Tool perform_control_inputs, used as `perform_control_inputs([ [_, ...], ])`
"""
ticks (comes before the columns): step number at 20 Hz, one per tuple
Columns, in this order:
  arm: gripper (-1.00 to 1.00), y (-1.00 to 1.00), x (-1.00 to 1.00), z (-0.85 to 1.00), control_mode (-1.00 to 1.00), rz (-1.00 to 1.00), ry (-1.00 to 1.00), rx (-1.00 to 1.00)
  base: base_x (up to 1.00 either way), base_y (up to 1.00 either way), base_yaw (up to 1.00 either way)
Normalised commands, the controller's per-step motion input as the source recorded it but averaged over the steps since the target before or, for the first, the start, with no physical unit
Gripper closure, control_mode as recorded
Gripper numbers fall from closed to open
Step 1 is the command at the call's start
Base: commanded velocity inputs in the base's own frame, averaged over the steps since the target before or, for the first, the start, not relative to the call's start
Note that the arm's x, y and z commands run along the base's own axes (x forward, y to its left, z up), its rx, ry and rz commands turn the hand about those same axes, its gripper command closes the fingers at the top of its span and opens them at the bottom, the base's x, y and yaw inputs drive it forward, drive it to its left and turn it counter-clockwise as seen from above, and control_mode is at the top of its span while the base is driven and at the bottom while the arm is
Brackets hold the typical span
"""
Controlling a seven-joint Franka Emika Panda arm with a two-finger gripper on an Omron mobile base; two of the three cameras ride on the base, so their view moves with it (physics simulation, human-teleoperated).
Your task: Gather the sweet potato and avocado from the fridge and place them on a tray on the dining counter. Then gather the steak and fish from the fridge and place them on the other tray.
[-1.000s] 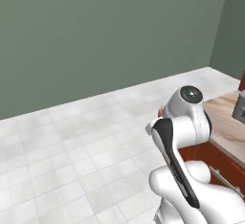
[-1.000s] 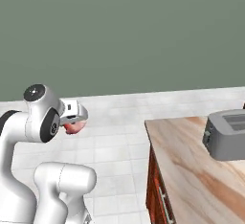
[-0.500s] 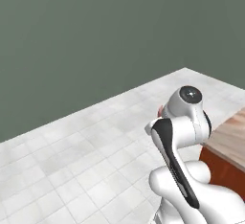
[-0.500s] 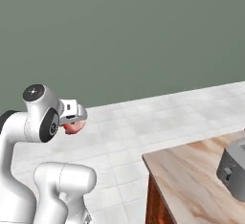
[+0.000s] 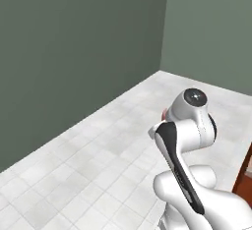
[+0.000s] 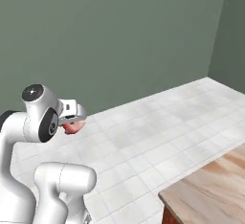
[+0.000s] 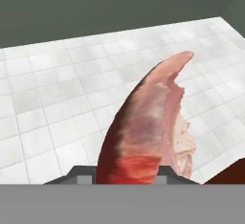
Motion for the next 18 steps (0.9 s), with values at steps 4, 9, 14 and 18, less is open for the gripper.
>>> perform_control_inputs([
  [4,1.00,0.00,0.00,0.00,1.00,0.00,0.00,0.00,0.79,0.22,-0.46],
  [9,1.00,0.00,0.00,0.00,1.00,0.00,0.00,0.00,0.72,0.20,-0.49],
  [14,1.00,0.00,0.00,0.00,1.00,0.00,0.00,0.00,0.70,0.27,-0.51],
  [18,1.00,0.00,0.00,0.00,1.00,0.00,0.00,0.00,0.71,0.31,-0.52],
])
